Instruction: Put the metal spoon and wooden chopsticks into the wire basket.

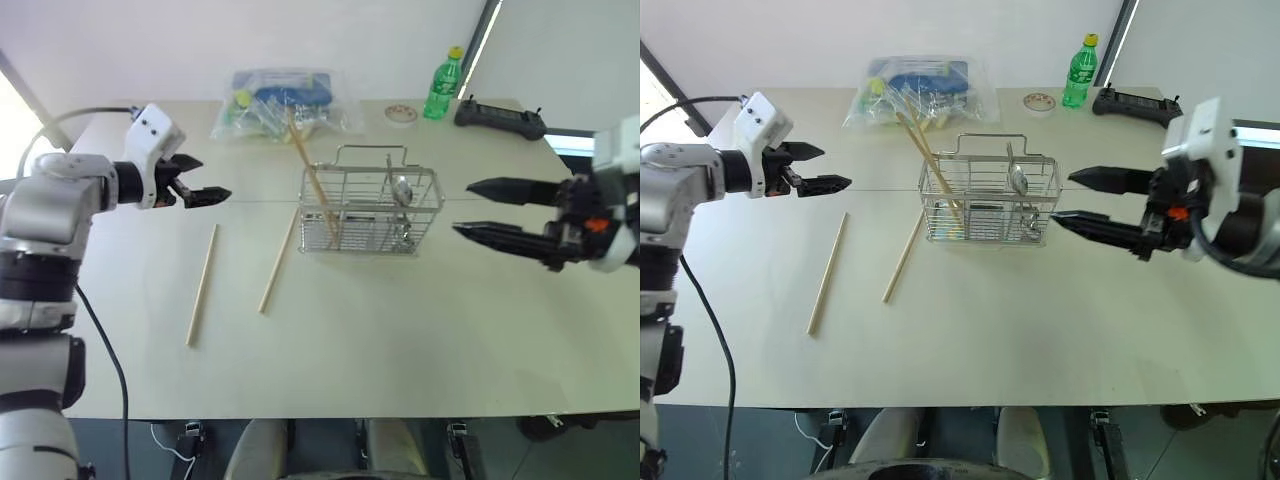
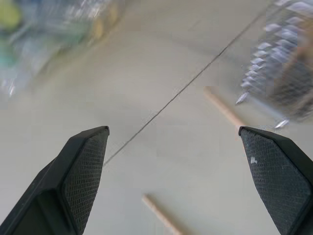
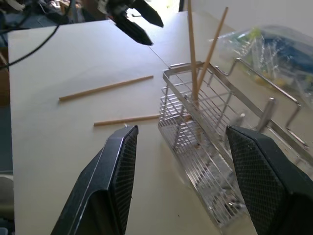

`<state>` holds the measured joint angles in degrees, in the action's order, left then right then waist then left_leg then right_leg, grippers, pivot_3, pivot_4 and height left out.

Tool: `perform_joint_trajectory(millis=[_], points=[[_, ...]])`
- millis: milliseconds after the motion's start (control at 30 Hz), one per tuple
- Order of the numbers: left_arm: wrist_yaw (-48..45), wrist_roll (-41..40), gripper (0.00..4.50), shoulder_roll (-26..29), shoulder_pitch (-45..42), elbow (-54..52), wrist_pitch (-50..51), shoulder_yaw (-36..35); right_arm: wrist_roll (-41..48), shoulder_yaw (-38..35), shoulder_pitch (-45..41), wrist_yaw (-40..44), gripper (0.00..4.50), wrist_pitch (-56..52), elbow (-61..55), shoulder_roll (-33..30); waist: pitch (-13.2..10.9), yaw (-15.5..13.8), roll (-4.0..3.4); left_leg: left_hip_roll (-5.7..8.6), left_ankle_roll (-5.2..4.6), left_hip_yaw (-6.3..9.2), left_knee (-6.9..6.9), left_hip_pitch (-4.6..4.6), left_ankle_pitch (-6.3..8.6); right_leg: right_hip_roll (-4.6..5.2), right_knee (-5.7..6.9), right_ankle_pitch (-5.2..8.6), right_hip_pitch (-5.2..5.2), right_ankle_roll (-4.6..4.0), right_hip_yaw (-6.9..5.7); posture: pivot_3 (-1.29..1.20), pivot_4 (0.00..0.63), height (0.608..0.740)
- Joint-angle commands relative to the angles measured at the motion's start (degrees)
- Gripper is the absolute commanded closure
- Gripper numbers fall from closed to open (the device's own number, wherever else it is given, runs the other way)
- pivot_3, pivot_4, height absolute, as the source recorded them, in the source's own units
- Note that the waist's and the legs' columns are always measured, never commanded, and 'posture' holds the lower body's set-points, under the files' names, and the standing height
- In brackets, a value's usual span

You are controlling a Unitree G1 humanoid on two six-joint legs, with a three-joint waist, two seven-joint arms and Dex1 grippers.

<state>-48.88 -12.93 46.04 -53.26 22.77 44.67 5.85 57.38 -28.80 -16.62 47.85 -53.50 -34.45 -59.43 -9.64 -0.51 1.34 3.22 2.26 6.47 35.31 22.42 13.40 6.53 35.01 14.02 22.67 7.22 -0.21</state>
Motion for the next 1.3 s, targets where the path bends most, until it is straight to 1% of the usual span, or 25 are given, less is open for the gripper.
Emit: perform_joint_trajectory(millis=[33,133,333,467,600,800,900,1000,1133,1300], points=[[7.80,2.90,0.00,-2.69,-4.71,5.52,6.60,-1.73,1.81,-1.66,1.60,-3.87,1.58,-0.33,-2.70,0.95,0.02,-0.20,0.03,0.00,0.00,0.00,-0.01,0.00,0.00,0.02,0.02,0.00,0.00,0.01,0.00,0.00,0.150,0.721],[16.97,4.34,0.00,-7.42,-7.47,11.57,12.27,-4.24,2.40,-1.39,3.70,-7.57,1.58,0.03,-4.55,3.07,0.05,-0.24,0.09,0.03,0.00,0.07,-0.04,-0.01,0.00,0.02,0.04,0.03,-0.01,0.07,-0.05,0.00,0.150,0.721],[25.30,5.16,0.00,-12.54,-11.69,18.05,18.03,-6.95,4.25,-0.71,6.61,-13.82,1.58,0.93,-8.03,6.76,0.05,-0.02,0.20,0.05,0.01,0.08,-0.04,-0.02,0.00,-0.01,0.12,0.02,0.03,0.08,-0.08,0.00,0.150,0.721],[25.16,6.09,0.00,-13.89,-12.48,20.79,17.88,-5.20,4.61,-0.04,8.11,-16.19,1.58,1.63,-9.66,7.62,0.06,-0.02,0.19,0.05,0.02,0.06,-0.03,-0.04,-0.01,-0.02,0.11,0.02,0.02,0.08,-0.08,0.00,0.150,0.721],[27.12,6.24,0.00,-15.44,-12.62,25.67,17.62,-6.44,7.26,-0.57,7.95,-18.97,1.58,1.11,-9.82,6.73,0.06,-0.15,0.20,0.04,0.04,0.06,-0.03,-0.06,-0.02,-0.01,0.11,0.02,0.00,0.08,-0.07,0.00,0.150,0.721],[22.52,6.85,0.00,-14.76,-12.03,24.14,21.10,-2.89,9.93,-0.98,9.98,-20.73,1.58,1.39,-11.04,5.79,0.04,-0.16,0.25,0.06,0.04,0.06,-0.05,-0.05,-0.01,0.02,0.10,0.02,0.00,0.08,-0.07,0.00,0.150,0.721],[20.71,6.81,0.00,-14.48,-12.61,24.18,22.79,-2.30,10.69,-0.21,11.11,-21.72,1.58,1.83,-11.70,6.22,0.04,-0.16,0.26,0.06,0.04,0.05,-0.04,-0.05,-0.01,0.03,0.10,0.02,0.00,0.08,-0.07,0.00,0.150,0.721],[18.42,7.33,0.00,-13.92,-12.06,23.03,24.55,-0.08,10.44,0.72,12.79,-21.39,1.58,2.29,-13.02,6.12,0.05,-0.15,0.26,0.06,0.04,0.06,-0.04,-0.06,-0.01,0.03,0.10,0.02,-0.02,0.08,-0.08,0.00,0.150,0.721],[14.52,7.37,0.00,-11.75,-10.23,18.89,28.04,3.43,10.82,0.93,13.46,-22.46,1.58,3.13,-13.06,6.43,0.05,0.02,0.26,0.05,0.04,0.04,-0.03,-0.06,-0.01,0.03,0.10,0.02,-0.01,0.08,-0.07,0.00,0.150,0.721],[13.27,7.31,0.00,-10.01,-8.58,16.31,31.01,4.71,10.43,1.12,13.84,-22.83,1.58,3.74,-12.81,6.24,0.05,0.01,0.26,0.01,0.04,0.06,-0.05,-0.06,-0.01,0.02,0.10,0.02,0.00,0.07,-0.07,0.00,0.150,0.721]])
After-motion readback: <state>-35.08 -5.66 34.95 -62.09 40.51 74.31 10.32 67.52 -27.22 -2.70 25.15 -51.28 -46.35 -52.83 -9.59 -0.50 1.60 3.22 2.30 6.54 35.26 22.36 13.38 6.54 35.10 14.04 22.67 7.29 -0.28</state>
